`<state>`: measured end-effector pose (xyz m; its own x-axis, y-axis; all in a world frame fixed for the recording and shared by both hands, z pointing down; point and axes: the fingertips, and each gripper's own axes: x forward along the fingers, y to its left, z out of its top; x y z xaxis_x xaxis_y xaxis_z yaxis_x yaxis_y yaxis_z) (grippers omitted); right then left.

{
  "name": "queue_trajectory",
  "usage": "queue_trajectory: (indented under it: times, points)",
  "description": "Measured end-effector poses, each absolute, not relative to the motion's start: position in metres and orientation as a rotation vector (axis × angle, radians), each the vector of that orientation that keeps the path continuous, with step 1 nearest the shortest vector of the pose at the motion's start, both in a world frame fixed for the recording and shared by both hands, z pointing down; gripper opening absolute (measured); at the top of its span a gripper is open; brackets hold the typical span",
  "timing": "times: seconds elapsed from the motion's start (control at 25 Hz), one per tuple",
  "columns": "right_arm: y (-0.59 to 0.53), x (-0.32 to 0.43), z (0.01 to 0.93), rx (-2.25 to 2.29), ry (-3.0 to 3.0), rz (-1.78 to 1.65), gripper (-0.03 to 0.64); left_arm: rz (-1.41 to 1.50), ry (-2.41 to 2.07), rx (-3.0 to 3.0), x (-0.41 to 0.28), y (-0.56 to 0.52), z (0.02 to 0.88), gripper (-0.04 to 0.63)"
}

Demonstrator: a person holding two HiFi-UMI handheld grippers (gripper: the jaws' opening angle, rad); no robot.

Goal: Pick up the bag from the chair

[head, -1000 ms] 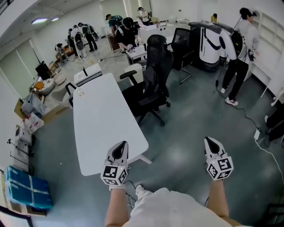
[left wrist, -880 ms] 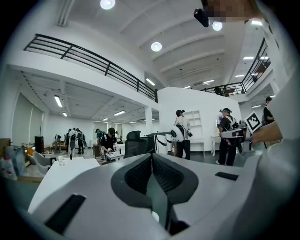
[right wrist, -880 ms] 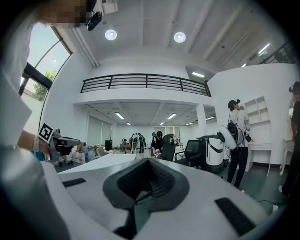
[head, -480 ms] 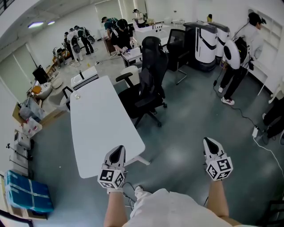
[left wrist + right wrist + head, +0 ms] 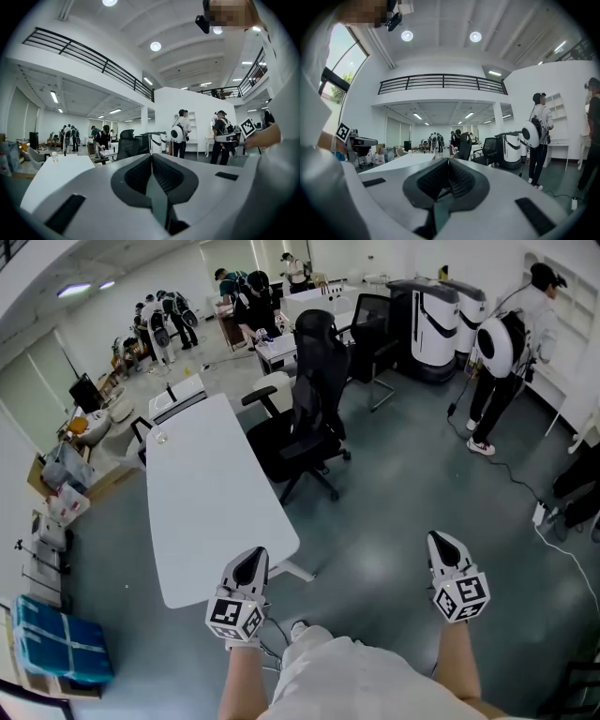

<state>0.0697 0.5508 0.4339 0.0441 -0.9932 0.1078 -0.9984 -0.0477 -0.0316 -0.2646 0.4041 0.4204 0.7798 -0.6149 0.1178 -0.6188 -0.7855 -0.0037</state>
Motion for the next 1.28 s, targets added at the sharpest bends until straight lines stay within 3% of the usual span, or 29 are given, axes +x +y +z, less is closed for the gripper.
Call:
queue_trajectory:
  times: [0.52,1.28]
  points:
    - [0.516,0.103,0.453,2.268,-2.052,0.212,0.019,0.141,-0.988,2.907,-0.229,0.335,0.434,0.028]
    - [0.302,0.145,0.442,2.189,-2.067,0.176,0.02,0.041,-1.092,2.835,-0.211,0.134,0.436,0.028]
